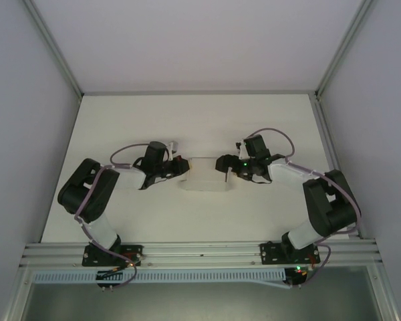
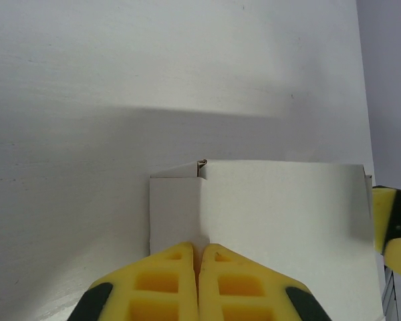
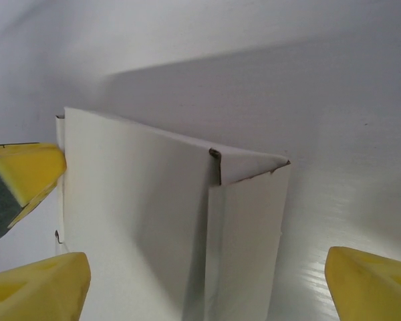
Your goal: Assemble paper box
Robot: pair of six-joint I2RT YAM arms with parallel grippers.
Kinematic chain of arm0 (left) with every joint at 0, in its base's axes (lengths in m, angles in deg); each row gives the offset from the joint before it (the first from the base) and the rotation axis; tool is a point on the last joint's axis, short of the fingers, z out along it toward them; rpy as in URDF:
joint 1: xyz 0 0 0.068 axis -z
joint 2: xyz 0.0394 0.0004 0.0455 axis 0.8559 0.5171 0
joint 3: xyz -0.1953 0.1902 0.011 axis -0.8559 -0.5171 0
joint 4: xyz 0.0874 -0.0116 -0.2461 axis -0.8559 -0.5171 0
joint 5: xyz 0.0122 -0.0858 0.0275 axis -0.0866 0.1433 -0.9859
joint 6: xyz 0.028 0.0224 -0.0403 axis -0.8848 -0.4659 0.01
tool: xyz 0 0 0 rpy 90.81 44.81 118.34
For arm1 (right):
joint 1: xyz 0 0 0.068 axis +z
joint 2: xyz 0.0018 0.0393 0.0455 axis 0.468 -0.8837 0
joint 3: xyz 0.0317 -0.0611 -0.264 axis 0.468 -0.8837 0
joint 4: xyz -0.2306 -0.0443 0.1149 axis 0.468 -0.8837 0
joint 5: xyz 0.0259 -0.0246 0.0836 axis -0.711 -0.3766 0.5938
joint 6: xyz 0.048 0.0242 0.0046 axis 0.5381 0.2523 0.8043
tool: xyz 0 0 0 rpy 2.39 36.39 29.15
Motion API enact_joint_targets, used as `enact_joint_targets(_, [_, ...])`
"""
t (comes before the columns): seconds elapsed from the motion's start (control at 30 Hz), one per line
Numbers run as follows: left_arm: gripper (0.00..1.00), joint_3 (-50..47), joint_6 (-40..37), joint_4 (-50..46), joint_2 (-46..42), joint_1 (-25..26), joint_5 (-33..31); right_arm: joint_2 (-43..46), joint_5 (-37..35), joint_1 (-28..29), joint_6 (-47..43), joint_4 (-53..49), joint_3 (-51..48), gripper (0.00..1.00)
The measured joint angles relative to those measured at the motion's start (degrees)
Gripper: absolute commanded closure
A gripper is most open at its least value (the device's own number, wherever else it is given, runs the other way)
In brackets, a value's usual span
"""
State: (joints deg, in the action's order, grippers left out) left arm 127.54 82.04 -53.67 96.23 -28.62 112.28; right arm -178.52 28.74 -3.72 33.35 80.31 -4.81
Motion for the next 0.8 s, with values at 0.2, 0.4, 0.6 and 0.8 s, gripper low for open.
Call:
enact_joint_targets(0.2, [1.0, -0.72, 0.2, 1.49, 0.0, -0.15, 0.2, -2.36, 4.79, -0.68, 2.86, 4.63, -1.49, 0.3])
enact_joint_targets(0.4, [1.0, -0.87, 0.11, 1.77, -0.02, -0.52, 0.31, -2.47, 7.52, -1.07, 4.63, 8.31, -2.29, 0.56])
enact_joint_targets(0.6, [0.3, -0.35, -2.34, 0.22, -2.1, -0.61, 0.28, -0.09, 8.35, -1.31, 5.31, 8.9, -2.67, 0.66])
enact_joint_targets(0.8, [0.0, 8.41, -13.55, -9.11, -7.26, 1.66, -2.58, 1.97, 9.64, -1.62, 5.31, 6.69, -2.36, 0.66])
